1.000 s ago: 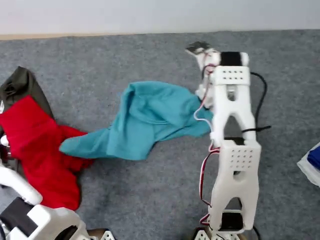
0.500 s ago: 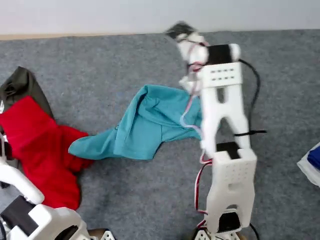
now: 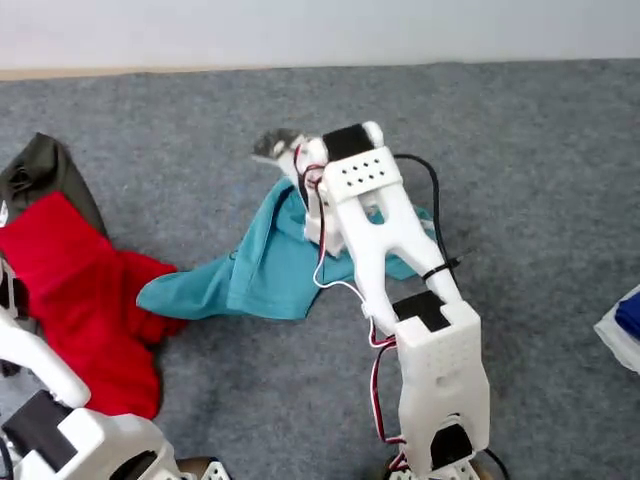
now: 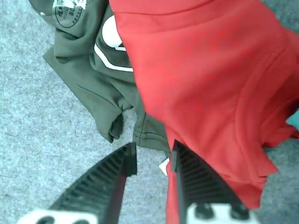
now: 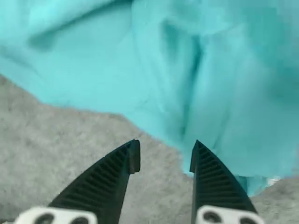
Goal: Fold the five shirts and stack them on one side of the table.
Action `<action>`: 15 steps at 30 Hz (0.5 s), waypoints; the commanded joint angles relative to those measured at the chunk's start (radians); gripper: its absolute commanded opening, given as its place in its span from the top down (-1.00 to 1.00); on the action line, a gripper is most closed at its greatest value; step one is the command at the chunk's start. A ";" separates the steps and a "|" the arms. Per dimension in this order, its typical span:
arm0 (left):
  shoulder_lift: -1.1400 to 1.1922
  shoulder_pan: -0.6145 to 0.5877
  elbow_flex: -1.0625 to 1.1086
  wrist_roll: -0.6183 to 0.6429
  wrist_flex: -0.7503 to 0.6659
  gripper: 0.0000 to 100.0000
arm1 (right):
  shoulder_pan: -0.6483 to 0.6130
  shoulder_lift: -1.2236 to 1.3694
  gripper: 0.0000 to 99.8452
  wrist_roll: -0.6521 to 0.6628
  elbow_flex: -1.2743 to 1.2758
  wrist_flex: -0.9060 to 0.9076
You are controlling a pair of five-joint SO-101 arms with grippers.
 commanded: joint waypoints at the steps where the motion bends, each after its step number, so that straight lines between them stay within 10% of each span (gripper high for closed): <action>1: -0.046 0.006 -0.002 0.006 0.002 0.73 | 0.028 -0.028 0.65 0.028 0.023 0.042; 15: -0.049 0.006 0.021 0.006 0.000 0.73 | 0.108 0.077 0.65 0.057 0.025 -0.047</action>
